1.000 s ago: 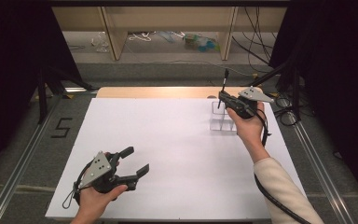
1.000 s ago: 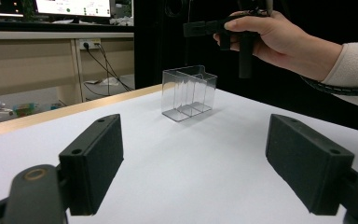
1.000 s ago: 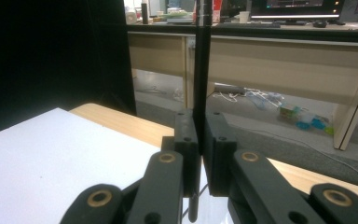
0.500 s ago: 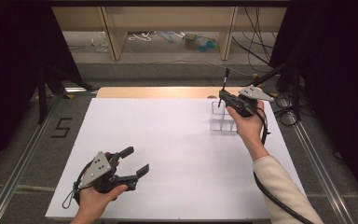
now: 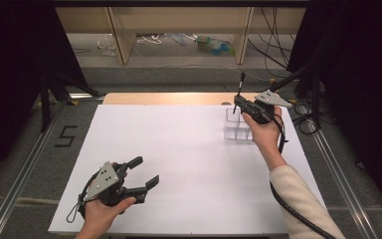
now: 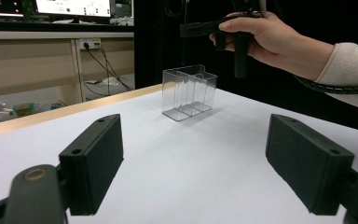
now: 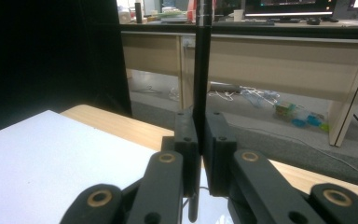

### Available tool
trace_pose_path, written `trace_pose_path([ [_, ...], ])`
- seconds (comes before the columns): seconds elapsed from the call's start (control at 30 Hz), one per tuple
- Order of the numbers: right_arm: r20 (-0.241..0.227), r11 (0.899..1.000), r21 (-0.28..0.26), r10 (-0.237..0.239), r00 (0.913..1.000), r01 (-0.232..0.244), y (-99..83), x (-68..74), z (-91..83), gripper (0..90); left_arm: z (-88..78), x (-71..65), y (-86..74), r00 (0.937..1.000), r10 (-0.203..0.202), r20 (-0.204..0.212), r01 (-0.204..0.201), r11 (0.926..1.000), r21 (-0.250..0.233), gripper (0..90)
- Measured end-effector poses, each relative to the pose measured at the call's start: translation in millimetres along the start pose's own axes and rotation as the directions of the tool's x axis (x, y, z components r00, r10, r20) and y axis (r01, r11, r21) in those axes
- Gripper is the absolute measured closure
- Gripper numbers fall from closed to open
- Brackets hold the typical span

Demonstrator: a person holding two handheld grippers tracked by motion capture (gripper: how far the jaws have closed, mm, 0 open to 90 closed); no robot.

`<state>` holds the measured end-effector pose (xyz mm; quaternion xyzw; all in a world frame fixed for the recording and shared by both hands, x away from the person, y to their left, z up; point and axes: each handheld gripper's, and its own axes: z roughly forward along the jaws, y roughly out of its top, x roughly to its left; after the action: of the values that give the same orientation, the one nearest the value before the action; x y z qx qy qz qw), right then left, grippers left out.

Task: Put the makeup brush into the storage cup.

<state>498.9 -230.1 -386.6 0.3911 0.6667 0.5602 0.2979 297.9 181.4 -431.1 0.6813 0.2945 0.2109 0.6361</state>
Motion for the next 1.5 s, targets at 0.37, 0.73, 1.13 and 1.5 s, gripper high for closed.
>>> trace_pose_path([
  [0.37, 0.002, 1.000, 0.006, -0.006, 1.0000, 0.006, -1.8, -0.8, 3.0, 85.7, 0.3, -0.3, -0.2, 1.0000, -0.001, 0.000, 0.001, 1.0000, 0.001, 19.3],
  [0.73, 0.010, 1.000, 0.021, -0.007, 0.9999, 0.007, -2.9, -1.9, 5.0, 85.7, 0.3, -0.1, -0.4, 1.0000, -0.002, 0.000, 0.002, 1.0000, 0.002, 19.3],
  [1.13, 0.019, 1.000, 0.025, -0.010, 0.9998, 0.010, -6.5, -3.7, 7.6, 85.7, 0.7, -0.5, -0.6, 1.0000, -0.003, 0.000, 0.003, 1.0000, 0.002, 19.3],
  [1.5, 0.034, 0.999, 0.035, -0.012, 0.9994, 0.011, -9.8, -4.7, 8.7, 85.7, 0.6, -0.4, -0.7, 1.0000, -0.004, 0.000, 0.004, 1.0000, 0.003, 19.3],
])
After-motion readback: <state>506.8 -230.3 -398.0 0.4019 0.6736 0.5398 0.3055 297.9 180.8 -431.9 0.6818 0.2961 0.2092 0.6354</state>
